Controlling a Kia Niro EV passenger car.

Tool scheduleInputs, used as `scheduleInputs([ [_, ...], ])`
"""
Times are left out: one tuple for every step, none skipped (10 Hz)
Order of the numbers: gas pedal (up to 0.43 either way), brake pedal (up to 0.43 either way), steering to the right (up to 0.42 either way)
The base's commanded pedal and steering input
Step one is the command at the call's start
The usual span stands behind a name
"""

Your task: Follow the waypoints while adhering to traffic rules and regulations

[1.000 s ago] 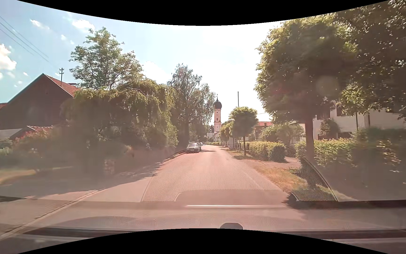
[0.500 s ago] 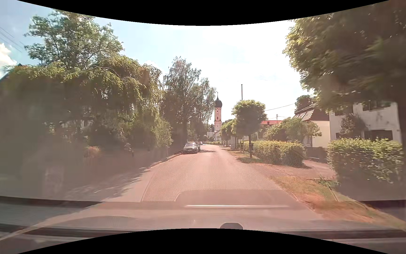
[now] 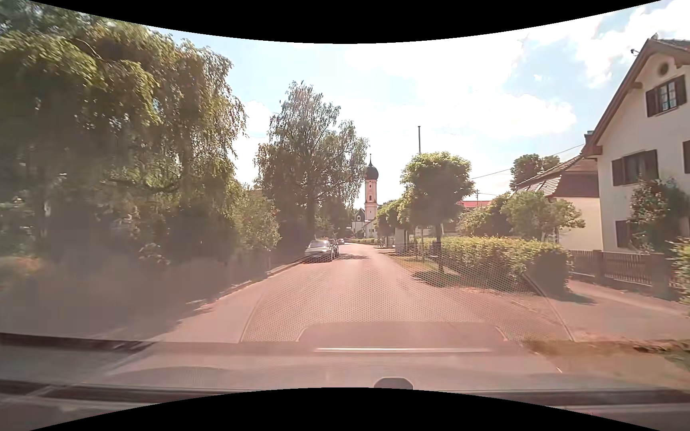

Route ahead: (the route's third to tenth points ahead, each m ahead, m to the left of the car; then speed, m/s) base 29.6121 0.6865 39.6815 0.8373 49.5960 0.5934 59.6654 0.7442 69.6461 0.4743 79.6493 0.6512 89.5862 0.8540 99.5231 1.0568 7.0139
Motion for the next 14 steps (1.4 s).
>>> scheduleInputs([
  [0.138,0.0,-0.003],
  [0.138,0.0,-0.003],
  [0.138,0.0,-0.003],
  [0.138,0.0,-0.003],
  [0.138,0.0,-0.003],
  [0.138,0.0,-0.003],
  [0.138,0.0,-0.003],
  [0.138,0.0,-0.003],
  [0.138,0.0,-0.003],
  [0.138,0.0,-0.003],
  [0.138,0.0,-0.003],
  [0.138,0.0,-0.002],
  [0.138,0.0,-0.002],
  [0.138,0.0,-0.002],
])
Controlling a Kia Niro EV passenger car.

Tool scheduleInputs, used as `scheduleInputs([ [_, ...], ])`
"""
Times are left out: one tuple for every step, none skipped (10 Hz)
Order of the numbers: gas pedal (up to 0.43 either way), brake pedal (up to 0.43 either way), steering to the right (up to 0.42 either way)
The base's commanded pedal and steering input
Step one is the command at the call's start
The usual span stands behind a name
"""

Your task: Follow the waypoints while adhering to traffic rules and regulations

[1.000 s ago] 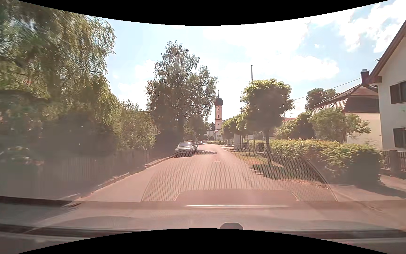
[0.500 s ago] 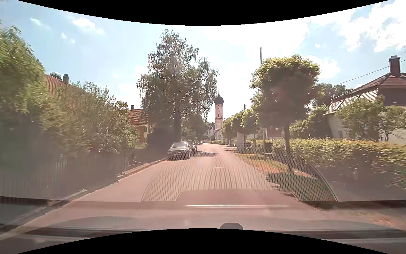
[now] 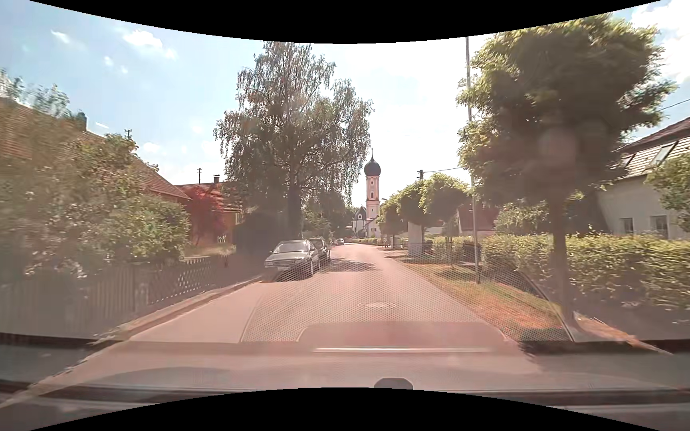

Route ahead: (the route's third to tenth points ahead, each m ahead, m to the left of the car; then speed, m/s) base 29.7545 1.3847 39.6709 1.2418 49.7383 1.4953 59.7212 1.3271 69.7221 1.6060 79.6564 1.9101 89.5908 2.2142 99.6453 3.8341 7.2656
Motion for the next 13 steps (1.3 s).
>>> scheduleInputs([
  [0.138,0.0,-0.001],
  [0.138,0.0,-0.001],
  [0.138,0.0,-0.001],
  [0.138,0.0,-0.001],
  [0.138,0.0,-0.001],
  [0.13,0.0,-0.001],
  [0.11,0.0,-0.001],
  [0.11,0.0,-0.001],
  [0.098,0.0,-0.001],
  [0.079,0.0,-0.001],
  [0.067,0.0,-0.001],
  [0.059,0.0,-0.001],
  [0.059,0.0,-0.001],
])
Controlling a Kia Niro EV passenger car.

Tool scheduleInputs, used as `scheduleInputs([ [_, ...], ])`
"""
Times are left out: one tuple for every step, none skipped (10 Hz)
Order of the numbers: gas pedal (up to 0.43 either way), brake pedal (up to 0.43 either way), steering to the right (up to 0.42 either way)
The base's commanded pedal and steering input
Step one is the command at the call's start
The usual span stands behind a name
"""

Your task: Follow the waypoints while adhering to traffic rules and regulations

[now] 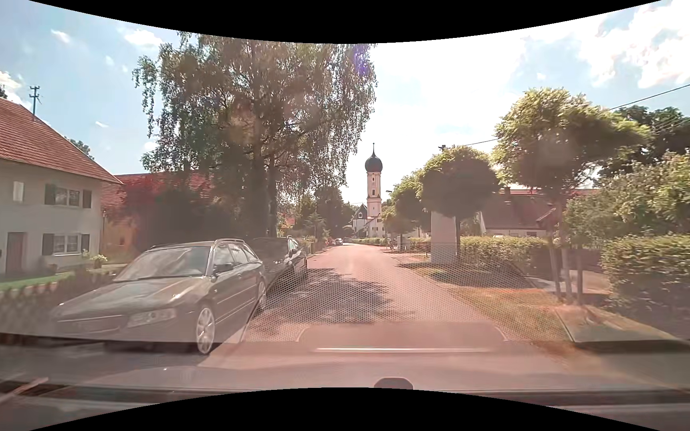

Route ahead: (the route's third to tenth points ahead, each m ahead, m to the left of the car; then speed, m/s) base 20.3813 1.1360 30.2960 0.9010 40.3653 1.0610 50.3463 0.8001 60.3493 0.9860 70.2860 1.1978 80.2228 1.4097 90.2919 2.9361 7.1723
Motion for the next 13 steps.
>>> scheduleInputs([
  [0.059,0.0,-0.001],
  [0.059,0.0,-0.001],
  [0.047,0.0,-0.001],
  [0.047,0.0,-0.001],
  [0.047,0.0,-0.001],
  [0.047,0.0,-0.001],
  [0.047,0.0,-0.001],
  [0.047,0.0,-0.001],
  [0.047,0.0,-0.001],
  [0.047,0.0,-0.001],
  [0.047,0.0,-0.001],
  [0.047,0.0,-0.001],
  [0.047,0.0,-0.001],
])
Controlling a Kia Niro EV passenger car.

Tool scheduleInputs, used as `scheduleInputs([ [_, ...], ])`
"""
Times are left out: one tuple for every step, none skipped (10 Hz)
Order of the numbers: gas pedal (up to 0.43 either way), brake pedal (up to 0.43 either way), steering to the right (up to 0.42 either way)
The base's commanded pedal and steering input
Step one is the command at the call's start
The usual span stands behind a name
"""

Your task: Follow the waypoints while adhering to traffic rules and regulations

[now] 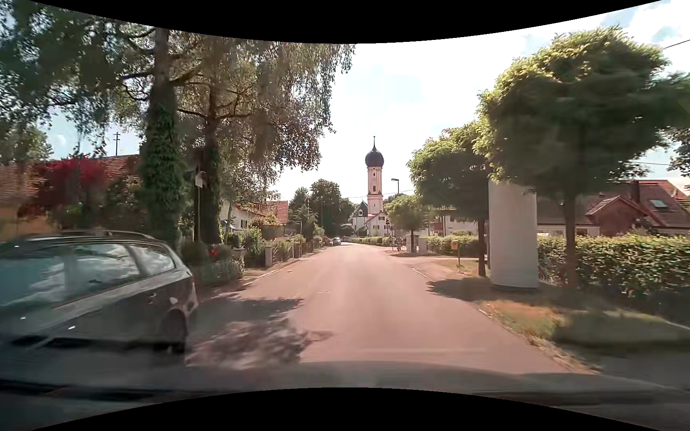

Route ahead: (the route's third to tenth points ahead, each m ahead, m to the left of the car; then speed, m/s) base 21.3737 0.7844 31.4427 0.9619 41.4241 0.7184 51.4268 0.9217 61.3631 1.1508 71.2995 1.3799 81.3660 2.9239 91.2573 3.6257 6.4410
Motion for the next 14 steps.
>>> scheduleInputs([
  [0.047,0.0,-0.001],
  [0.047,0.0,-0.001],
  [0.047,0.0,-0.001],
  [0.047,0.0,-0.001],
  [0.047,0.0,-0.001],
  [0.047,0.0,-0.001],
  [0.047,0.0,-0.001],
  [0.039,0.0,-0.001],
  [0.039,0.0,-0.001],
  [0.028,0.0,-0.001],
  [0.028,0.0,-0.001],
  [0.028,0.0,-0.001],
  [0.028,0.0,-0.001],
  [0.028,0.0,-0.001],
])
